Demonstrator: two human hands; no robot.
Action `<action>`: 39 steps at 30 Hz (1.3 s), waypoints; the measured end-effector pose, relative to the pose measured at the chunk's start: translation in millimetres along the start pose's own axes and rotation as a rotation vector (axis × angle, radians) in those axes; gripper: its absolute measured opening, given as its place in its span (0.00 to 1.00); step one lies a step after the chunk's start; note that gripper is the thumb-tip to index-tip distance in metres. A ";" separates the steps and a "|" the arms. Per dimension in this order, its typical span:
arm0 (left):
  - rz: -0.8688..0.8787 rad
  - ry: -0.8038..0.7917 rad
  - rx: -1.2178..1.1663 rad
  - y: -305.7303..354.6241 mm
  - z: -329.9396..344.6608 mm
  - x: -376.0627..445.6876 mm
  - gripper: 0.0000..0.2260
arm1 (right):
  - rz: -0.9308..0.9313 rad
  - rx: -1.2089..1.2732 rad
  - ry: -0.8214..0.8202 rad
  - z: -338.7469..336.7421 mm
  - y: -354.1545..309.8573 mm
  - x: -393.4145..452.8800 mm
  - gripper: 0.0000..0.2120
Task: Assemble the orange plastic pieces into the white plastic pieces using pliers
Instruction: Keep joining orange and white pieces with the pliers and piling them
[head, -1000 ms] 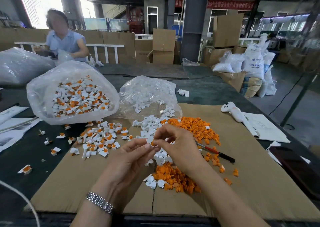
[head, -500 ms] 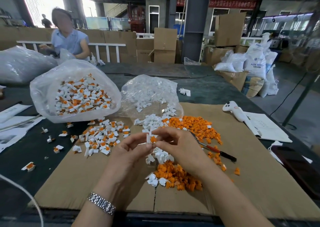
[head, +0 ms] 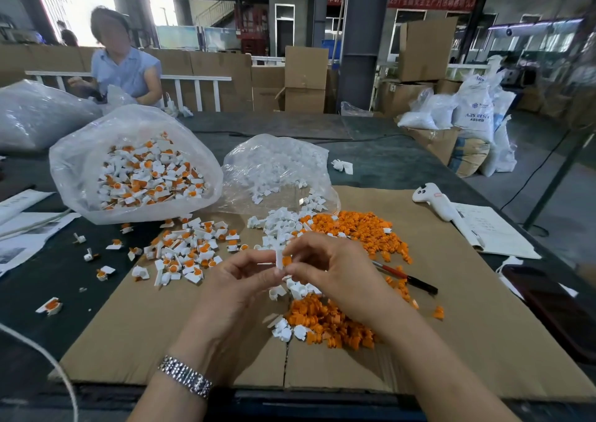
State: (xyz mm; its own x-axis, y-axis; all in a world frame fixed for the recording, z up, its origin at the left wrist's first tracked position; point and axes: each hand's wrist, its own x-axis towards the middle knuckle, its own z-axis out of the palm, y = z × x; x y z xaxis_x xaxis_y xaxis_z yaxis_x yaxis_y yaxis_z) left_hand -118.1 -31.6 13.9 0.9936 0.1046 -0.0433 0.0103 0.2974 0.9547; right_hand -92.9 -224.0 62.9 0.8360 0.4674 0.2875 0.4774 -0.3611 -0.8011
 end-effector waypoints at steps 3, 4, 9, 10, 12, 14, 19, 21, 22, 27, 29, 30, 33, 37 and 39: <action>-0.002 -0.017 -0.013 2.4 1.0 -3.3 0.27 | -0.012 0.007 0.026 1.1 0.7 -0.6 0.08; 0.001 -0.045 -0.039 2.8 1.6 -4.6 0.27 | -0.021 -0.001 0.042 1.8 1.2 -0.9 0.08; -0.040 -0.076 -0.275 7.9 6.1 -7.6 0.23 | -0.031 0.008 0.108 6.9 3.6 0.4 0.07; -0.039 -0.078 -0.297 9.7 7.7 -7.5 0.18 | -0.038 0.000 0.117 7.8 4.0 0.8 0.07; -0.036 -0.062 -0.300 12.5 10.7 -6.9 0.10 | -0.055 -0.025 0.134 9.2 4.2 1.6 0.07; -0.037 -0.029 -0.288 13.9 12.4 -5.8 0.09 | -0.066 -0.055 0.152 10.6 4.1 2.5 0.07; -0.016 0.027 -0.166 15.3 12.1 -4.7 0.13 | -0.098 -0.140 0.181 14.3 5.5 3.8 0.07; -0.008 0.062 -0.119 15.2 12.3 -4.2 0.15 | -0.101 -0.158 0.183 15.7 5.8 3.5 0.07; -0.007 0.073 -0.120 15.1 12.5 -4.1 0.16 | -0.102 -0.162 0.185 16.2 5.8 3.4 0.07; -0.020 0.122 -0.138 14.7 15.0 -4.4 0.13 | -0.099 -0.135 0.194 16.7 5.0 5.2 0.08; -0.024 0.125 -0.139 14.6 15.5 -5.7 0.10 | -0.101 -0.122 0.192 17.4 4.5 5.7 0.08; -0.027 0.119 -0.135 15.3 15.6 -6.4 0.10 | -0.104 -0.125 0.190 17.9 4.2 5.8 0.07; -0.040 0.106 -0.124 18.0 14.1 -6.7 0.12 | -0.103 -0.126 0.174 17.9 4.0 6.5 0.05; -0.066 0.116 -0.128 19.1 14.1 -5.8 0.08 | -0.095 -0.105 0.148 17.9 3.5 6.5 0.04; -0.070 0.114 -0.130 18.6 14.1 -6.1 0.08 | -0.098 -0.097 0.151 17.8 3.6 6.1 0.04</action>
State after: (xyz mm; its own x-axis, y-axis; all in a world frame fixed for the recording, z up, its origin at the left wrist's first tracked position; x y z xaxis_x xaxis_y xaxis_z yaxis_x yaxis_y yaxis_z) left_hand -122.4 -40.1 36.0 0.9716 0.1840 -0.1485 0.0570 0.4271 0.9024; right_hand -90.8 -208.0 52.4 0.8118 0.3809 0.4426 0.5762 -0.3991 -0.7133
